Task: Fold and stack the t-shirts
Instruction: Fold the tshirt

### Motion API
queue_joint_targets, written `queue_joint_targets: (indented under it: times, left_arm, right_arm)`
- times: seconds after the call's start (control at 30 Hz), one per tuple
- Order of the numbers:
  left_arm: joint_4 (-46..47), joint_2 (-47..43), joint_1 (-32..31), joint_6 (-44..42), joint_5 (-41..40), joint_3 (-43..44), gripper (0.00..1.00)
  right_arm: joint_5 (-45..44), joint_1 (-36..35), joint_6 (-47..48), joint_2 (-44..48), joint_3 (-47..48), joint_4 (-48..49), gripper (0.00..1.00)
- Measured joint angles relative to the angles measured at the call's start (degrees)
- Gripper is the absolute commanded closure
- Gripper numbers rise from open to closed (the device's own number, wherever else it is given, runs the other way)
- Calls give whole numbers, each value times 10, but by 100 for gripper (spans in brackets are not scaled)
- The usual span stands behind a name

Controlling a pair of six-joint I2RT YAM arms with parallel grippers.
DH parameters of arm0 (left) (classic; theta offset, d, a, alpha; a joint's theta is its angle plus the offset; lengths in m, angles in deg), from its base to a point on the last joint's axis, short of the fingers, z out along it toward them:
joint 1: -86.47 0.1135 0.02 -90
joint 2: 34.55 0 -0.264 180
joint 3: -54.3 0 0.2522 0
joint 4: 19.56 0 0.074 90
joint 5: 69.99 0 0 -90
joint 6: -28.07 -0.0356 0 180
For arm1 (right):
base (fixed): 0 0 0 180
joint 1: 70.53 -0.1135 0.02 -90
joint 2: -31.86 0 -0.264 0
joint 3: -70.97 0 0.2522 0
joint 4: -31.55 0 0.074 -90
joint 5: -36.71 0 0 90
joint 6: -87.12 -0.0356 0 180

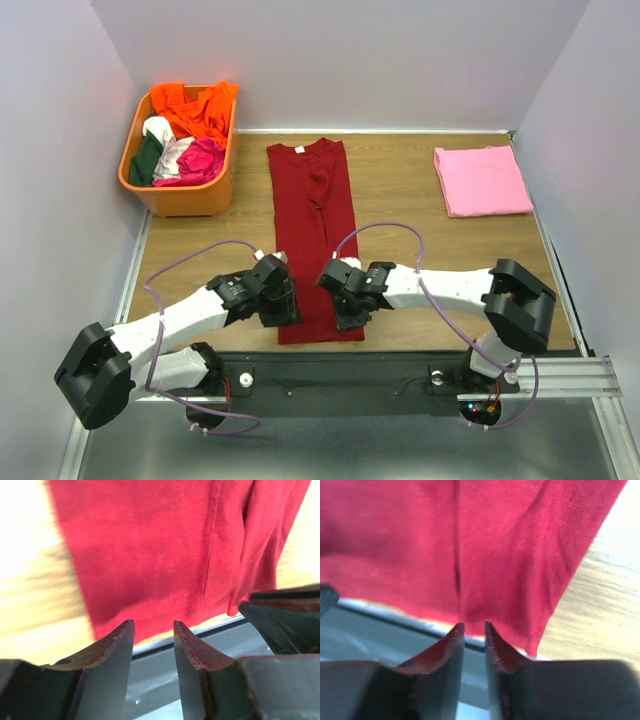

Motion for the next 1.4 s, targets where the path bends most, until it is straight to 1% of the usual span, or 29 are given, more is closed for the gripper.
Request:
queue_joint_targets:
  times: [0.03, 0.07, 0.1, 0.13, 0.17, 0.2, 0.3, 0.47, 0.53, 0.57, 0.6, 0.77, 0.83, 1.03, 1.23, 1.4]
  left_arm:
    - [-17, -6, 0, 2, -9, 8, 48]
    - [-25, -9, 0, 3, -13, 14, 46]
    - [-40, -13, 0, 5, -22, 26, 45]
    - [-49, -15, 0, 7, -27, 31, 45]
    - [-59, -16, 0, 9, -32, 35, 44]
    - [-67, -17, 0, 11, -36, 35, 44]
    - [-94, -17, 0, 18, -38, 31, 42]
    - [-109, -3, 0, 24, -34, 27, 42]
    - [-112, 15, 0, 25, -33, 27, 42]
    - [-113, 26, 0, 25, -32, 27, 45]
    - [-113, 38, 0, 25, -32, 27, 46]
    - [-113, 85, 0, 27, -26, 27, 46]
    - [-113, 105, -1, 26, -19, 27, 46]
    - [-122, 135, 0, 20, -13, 43, 51]
    - [-122, 136, -1, 20, -8, 43, 58]
    - [-116, 135, -1, 20, -4, 41, 61]
  right_arm:
    - [-2, 0, -2, 12, 0, -3, 61]
    - [-6, 0, -3, 27, 0, -7, 55]
    - [-8, 0, -6, 41, 0, -11, 55]
    - [-13, 1, -9, 56, -2, -15, 48]
    - [-16, 4, -16, 76, -8, -18, 45]
    - [-17, 7, -18, 92, -17, -21, 40]
    - [-19, 17, -33, 130, -55, -31, 33]
    - [-19, 26, -54, 138, -98, -54, 33]
    - [-19, 27, -57, 134, -98, -59, 36]
    - [-19, 27, -58, 133, -98, -58, 38]
    - [-19, 27, -59, 129, -96, -59, 39]
    - [-14, 27, -58, 99, -85, -57, 43]
    - [-13, 27, -57, 87, -81, -51, 46]
    - [-12, 27, -53, 67, -81, -37, 51]
    - [-10, 27, -52, 83, -81, -30, 50]
    - [-16, 27, -53, 101, -80, -28, 50]
